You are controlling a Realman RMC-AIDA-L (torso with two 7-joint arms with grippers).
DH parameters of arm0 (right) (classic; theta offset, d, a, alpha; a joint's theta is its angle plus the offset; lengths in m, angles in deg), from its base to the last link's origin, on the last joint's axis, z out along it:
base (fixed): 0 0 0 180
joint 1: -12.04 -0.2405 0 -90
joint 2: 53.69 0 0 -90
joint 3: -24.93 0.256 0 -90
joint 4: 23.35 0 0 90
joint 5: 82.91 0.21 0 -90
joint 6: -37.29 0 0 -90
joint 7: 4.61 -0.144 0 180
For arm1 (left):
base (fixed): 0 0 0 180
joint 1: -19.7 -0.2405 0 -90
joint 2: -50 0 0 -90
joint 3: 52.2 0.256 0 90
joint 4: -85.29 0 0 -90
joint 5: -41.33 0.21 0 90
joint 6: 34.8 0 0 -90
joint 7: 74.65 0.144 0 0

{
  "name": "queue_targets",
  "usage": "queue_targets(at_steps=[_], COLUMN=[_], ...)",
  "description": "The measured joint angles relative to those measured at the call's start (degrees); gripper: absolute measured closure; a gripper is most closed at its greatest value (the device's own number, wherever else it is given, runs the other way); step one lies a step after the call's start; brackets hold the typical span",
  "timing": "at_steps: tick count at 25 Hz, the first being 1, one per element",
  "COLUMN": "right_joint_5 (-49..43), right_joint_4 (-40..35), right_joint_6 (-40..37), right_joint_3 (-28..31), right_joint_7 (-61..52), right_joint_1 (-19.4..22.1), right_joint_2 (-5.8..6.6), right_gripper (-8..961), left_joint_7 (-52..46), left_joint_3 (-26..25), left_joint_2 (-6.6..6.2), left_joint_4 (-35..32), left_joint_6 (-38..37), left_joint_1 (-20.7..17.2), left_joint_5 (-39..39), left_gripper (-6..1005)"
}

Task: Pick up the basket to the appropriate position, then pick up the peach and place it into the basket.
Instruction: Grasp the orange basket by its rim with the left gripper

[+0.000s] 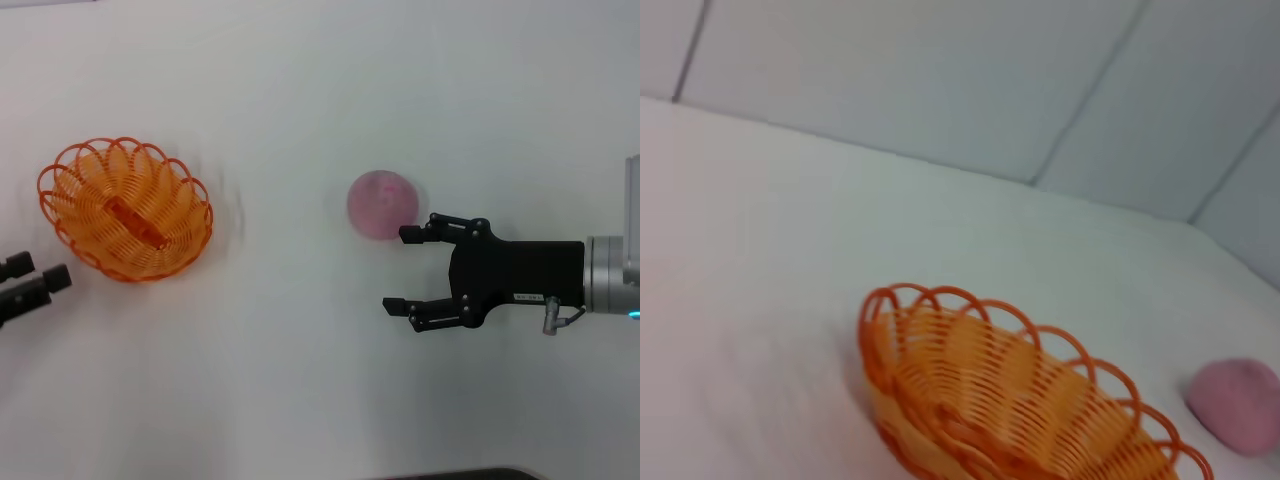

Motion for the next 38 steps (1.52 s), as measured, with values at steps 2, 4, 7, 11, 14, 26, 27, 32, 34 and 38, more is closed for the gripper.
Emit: queue_targets(at_steps=[2, 4, 7, 11, 14, 26, 27, 32, 34, 38], right_joint_5=[0.0, 0.0, 0.0, -0.02, -0.02, -0.02, -0.02, 0.0, 0.04, 0.07], right_joint_4=[-0.08, -0.11, -0.14, -0.16, -0.1, -0.12, -0.17, -0.33, -0.33, -0.33], right_joint_6=[0.0, 0.0, 0.0, 0.0, 0.0, 0.0, 0.0, -0.13, -0.14, -0.17], right_joint_3=[0.0, 0.0, 0.0, 0.0, 0.0, 0.0, 0.0, 0.0, -0.01, 0.03], right_joint_7=[0.0, 0.0, 0.0, 0.0, 0.0, -0.01, -0.03, -0.08, -0.09, -0.17], right_joint_1=[-0.01, -0.02, -0.07, -0.13, -0.24, -0.66, -0.69, -0.72, -0.76, -0.87], right_joint_2=[0.0, -0.01, 0.0, 0.0, 0.0, 0.0, 0.0, 0.0, 0.0, 0.0], right_gripper=[7, 7, 7, 7, 7, 7, 7, 7, 7, 8], left_joint_7=[-2.78, -4.91, -6.84, -10.47, -13.91, -28.39, -29.53, -32.36, -33.2, -34.39], left_joint_3=[-0.3, -0.82, -1.51, -1.37, -0.97, 8.45, 9.41, 15.14, 16.97, 20.01], left_joint_2=[-0.2, -0.39, -0.66, -1.35, -1.64, -1.67, -1.7, -2.0, -2.18, -2.34], left_joint_4=[-0.01, -0.02, -0.04, -0.78, -2.07, -12.31, -12.99, -15.75, -15.89, -15.95], left_joint_6=[0.26, 0.84, 1.61, 2.52, 3.05, 8.3, 8.77, 10.58, 11.11, 12.11], left_joint_1=[0.59, 1.09, 1.77, 3.2, 4.48, 11.56, 12.28, 16.44, 18.01, 21.27], left_joint_5=[-0.02, -0.14, -0.22, 0.09, 0.81, 8.0, 8.89, 15.07, 17.54, 22.44], left_gripper=[220, 220, 220, 221, 221, 220, 220, 220, 220, 221])
